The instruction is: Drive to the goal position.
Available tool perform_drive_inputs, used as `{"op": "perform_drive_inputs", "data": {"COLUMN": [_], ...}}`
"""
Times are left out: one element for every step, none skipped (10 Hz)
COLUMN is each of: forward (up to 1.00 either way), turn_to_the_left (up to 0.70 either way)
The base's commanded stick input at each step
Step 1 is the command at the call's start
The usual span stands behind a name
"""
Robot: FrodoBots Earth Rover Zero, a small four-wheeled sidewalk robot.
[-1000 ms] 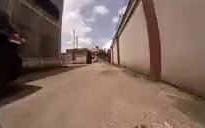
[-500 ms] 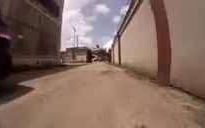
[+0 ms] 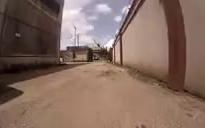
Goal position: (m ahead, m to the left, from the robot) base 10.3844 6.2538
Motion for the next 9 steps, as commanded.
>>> {"op": "perform_drive_inputs", "data": {"forward": [0.85,0.85,0.85,0.85,0.85,0.85,0.85,0.85,0.85], "turn_to_the_left": [0.00,0.00,0.00,0.00,0.00,0.00,0.00,0.00,0.00]}}
